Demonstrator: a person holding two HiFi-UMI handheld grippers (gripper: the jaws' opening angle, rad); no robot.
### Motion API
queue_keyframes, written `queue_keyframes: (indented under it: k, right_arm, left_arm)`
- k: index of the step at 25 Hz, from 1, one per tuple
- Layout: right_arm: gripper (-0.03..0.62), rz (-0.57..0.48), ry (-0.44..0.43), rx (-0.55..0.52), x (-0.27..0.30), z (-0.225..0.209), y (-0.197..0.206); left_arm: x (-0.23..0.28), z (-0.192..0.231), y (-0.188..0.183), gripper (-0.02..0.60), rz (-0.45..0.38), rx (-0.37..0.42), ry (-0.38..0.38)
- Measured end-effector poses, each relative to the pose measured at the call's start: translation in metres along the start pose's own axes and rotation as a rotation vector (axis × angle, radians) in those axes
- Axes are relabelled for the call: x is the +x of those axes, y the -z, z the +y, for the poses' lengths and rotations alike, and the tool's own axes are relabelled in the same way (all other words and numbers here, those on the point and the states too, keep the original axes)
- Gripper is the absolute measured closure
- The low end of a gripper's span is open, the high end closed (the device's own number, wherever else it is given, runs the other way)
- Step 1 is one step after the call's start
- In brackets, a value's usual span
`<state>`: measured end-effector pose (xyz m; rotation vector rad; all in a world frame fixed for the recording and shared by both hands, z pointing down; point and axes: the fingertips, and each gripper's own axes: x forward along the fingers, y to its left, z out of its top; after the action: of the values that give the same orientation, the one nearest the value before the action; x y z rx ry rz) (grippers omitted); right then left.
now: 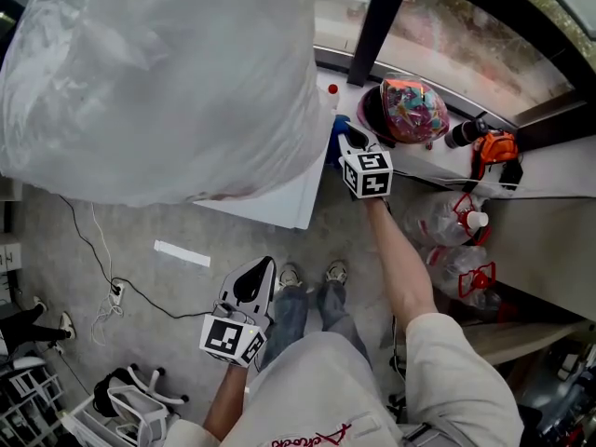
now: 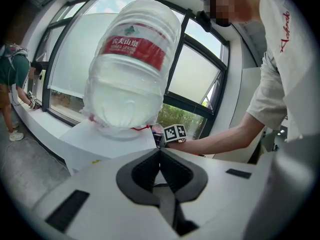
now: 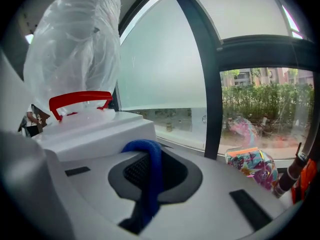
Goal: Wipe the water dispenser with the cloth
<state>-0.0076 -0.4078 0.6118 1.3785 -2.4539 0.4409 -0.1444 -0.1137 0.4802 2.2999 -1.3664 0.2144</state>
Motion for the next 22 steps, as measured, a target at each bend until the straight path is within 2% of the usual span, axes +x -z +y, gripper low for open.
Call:
queue_keyframes:
  k: [6,17,22]
  right_arm:
    - [0.563,-0.009,0.005,0.026,-0.040,0.014,0.018]
    - [0.563,0.062,-0.046,0.073,-0.157,0.112,0.101]
    - [0.563,0.103,-0.064,0.091,-0.181,0.145,0.127]
  left_arm:
    - [0.005,-0.001,-0.003,0.570,-0.013,0.010,0.016]
    - [0.025,-0.026,0.005,0.569,-0.041,0.050,0.100]
    - [0.039,-0.037,0.007,0.570,-0.041,0.045,0.136]
